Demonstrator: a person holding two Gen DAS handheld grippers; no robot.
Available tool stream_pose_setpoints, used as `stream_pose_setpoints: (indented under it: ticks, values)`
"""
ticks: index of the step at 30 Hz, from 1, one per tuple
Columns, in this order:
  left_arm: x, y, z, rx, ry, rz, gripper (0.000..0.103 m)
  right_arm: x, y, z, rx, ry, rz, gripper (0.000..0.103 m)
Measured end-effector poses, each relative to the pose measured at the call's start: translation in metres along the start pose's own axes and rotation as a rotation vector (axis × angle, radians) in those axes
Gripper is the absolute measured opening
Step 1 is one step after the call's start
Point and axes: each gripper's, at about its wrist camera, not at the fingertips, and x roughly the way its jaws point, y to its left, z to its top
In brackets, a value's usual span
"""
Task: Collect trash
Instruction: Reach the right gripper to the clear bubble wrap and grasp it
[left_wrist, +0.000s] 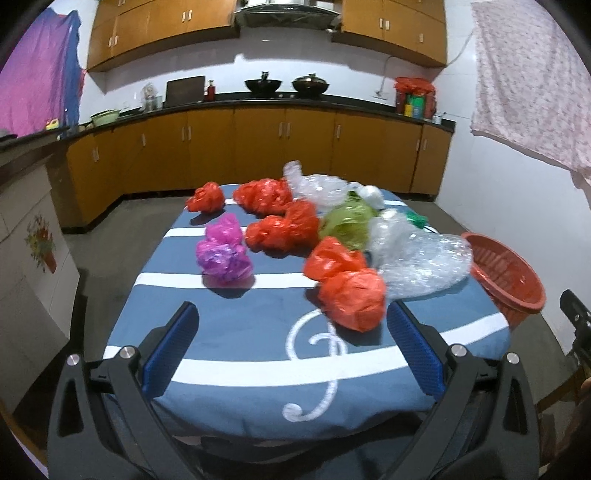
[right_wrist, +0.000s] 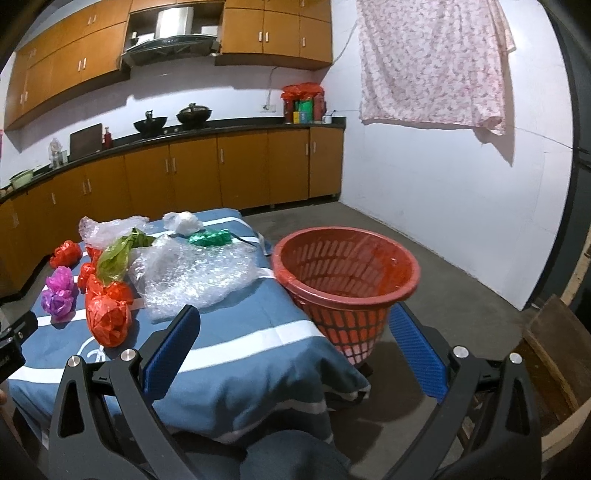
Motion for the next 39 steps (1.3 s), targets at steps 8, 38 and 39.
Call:
stream_pose_setpoints:
  ticks: [8,38,39]
  values:
    - [0.02,0.002,0.01,0.02,-0.006,0.019,0.099,0.054,0.028,0.017,-0.029,0.059,0.053,0.074]
    - [0.068,-0.002,0.02,-0.003,0.021,-0.046,0.099,0.189,0.061,0.028,-0.026,0.281,0.145,0.012]
    - [0.069,-0.005,0.02,0.002,0.021,-0.051,0.099,0.183,0.059,0.03,-0.024,0.267,0.149,0.011]
